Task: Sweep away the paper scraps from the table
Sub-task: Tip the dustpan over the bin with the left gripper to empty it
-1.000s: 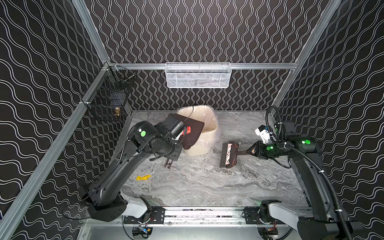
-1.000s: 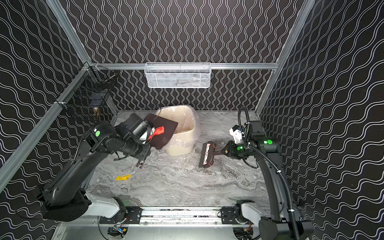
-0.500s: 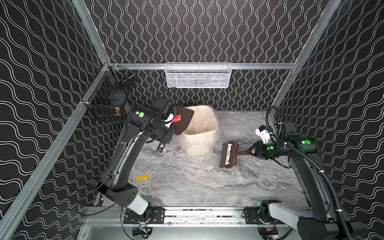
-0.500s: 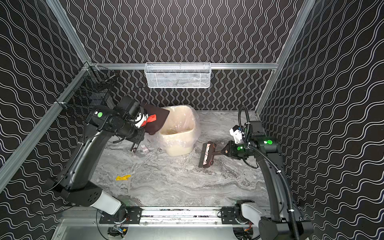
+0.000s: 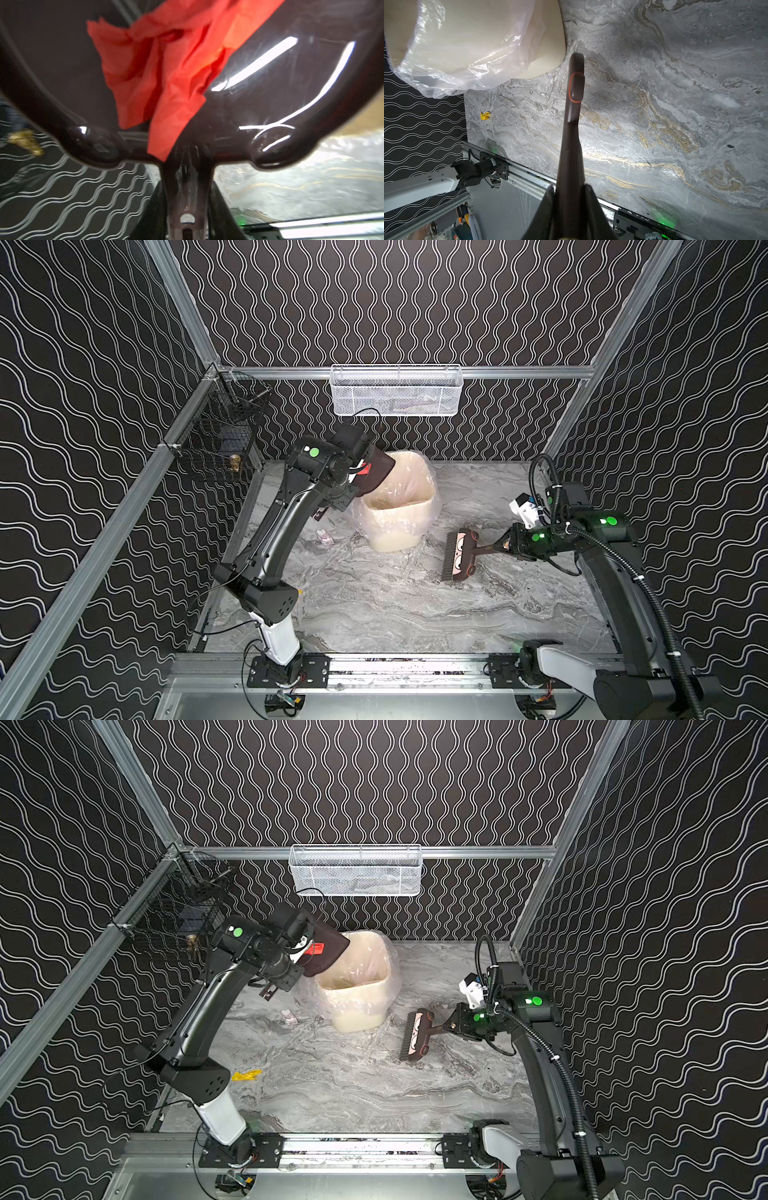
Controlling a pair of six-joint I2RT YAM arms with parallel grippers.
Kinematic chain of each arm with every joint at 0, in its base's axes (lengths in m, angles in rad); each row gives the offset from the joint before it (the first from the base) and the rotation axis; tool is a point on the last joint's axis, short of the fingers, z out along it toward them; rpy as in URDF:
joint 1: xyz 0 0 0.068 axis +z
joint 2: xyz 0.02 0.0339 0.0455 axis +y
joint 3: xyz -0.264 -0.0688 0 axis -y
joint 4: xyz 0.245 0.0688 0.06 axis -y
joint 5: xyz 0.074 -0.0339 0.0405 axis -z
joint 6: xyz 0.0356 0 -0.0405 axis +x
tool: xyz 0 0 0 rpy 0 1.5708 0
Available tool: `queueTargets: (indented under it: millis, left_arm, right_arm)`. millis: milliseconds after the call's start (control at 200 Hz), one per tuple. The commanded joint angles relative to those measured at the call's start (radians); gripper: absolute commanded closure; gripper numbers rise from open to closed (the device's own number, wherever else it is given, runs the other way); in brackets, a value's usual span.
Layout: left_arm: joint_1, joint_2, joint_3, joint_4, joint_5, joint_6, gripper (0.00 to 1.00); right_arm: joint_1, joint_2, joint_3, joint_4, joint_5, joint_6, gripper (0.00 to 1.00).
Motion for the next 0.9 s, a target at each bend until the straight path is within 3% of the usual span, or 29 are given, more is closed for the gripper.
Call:
queueTargets:
  millis: [0,165,365,701,896]
  left_arm:
    - [-0.026,0.021,0.028,-0.076,-0.182,0.048,1.00]
    - [-0.084,0.051,0.017,-0.075,-0.358,0.090,1.00]
    - [-0.152,0.074,-0.013,-0.072,-0.468,0.132,1.00]
    - [-0.266,0.097,-0.097,-0.050,-0.782,0.213,1.00]
    - [-0.298,0.110,-0.138,-0.013,-0.867,0.271,1.00]
  right_arm:
    - [0.001,0.007,0.002,-0.015,-0.011,-0.010,1.00]
    - [0.000,0.014,-0.003,-0.010,-0.025,-0.007,1.00]
    - [0.001,0.018,-0.024,0.000,-0.044,-0.003,1.00]
    - [0.001,0.004,-0.054,0.000,-0.059,-0.004,1.00]
    - [0.001,-0.017,-0.068,-0.005,-0.043,-0.007,1.00]
